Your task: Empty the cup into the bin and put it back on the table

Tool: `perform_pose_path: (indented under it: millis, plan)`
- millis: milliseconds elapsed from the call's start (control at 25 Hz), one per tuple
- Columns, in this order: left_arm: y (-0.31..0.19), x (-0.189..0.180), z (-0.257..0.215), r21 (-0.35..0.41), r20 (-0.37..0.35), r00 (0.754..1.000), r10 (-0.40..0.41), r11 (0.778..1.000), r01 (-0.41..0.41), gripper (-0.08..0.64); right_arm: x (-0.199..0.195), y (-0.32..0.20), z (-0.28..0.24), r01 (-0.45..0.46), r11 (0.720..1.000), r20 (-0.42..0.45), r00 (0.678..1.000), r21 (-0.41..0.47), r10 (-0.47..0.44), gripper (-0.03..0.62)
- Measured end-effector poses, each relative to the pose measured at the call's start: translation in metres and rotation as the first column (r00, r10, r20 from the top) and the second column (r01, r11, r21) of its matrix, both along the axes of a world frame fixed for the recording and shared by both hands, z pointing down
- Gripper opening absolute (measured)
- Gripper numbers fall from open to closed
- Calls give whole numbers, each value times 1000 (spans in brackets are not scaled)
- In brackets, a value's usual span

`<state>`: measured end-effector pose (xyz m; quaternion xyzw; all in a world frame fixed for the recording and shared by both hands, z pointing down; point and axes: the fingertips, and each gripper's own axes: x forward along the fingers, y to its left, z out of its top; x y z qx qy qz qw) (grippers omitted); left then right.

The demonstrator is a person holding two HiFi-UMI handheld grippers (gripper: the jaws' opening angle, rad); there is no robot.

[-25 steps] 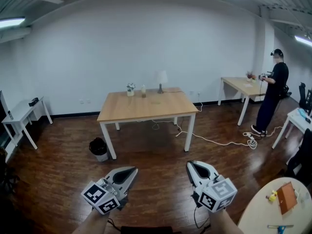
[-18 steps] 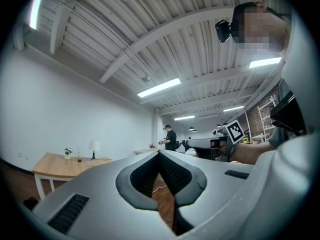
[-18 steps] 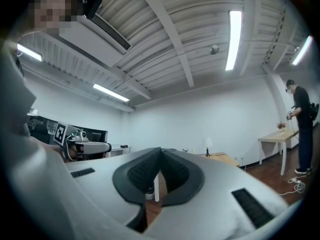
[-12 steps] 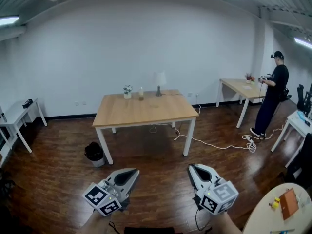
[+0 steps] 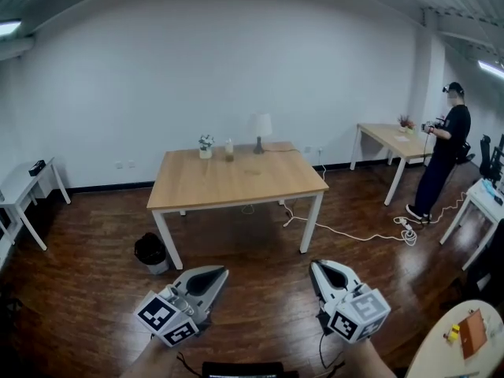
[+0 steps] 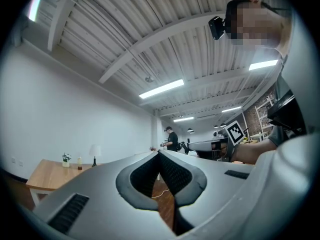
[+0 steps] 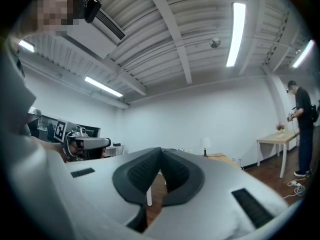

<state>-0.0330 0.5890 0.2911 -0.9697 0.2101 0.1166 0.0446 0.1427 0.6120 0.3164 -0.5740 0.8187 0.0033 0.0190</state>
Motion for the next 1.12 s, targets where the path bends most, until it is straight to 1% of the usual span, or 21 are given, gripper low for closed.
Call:
perform_pose_path:
  millis: [200, 400, 600, 760, 920, 1120]
  plan:
    - [-30, -9, -1, -6, -6, 1000, 12, 1000, -12, -6, -14, -29, 0, -1, 1000, -14, 1000, -14, 0, 2]
    - [-51, -17, 1, -9, -19, 1000, 14, 1000, -14, -6, -17, -51, 3, -10, 1000, -18, 1000, -17, 10, 2]
    - [-71, -23, 3, -22, -17, 999, 29, 999, -29, -6, -27, -73, 3, -9, 1000, -31, 999, -27, 8, 2]
    - [-89, -23, 7, -37, -25, 999, 33, 999, -34, -6, -24, -88, 7, -24, 999, -14, 1000, -34, 23, 2]
    - [-106, -15, 10, -53, -29, 999, 35, 998, -37, -6, -18, -103, 8, -26, 998, -15, 1000, -54, 25, 2]
    - [-129, -8, 16, -75, -29, 999, 18, 997, -21, -6, -12, -125, 11, -11, 998, -16, 1000, -58, 10, 2]
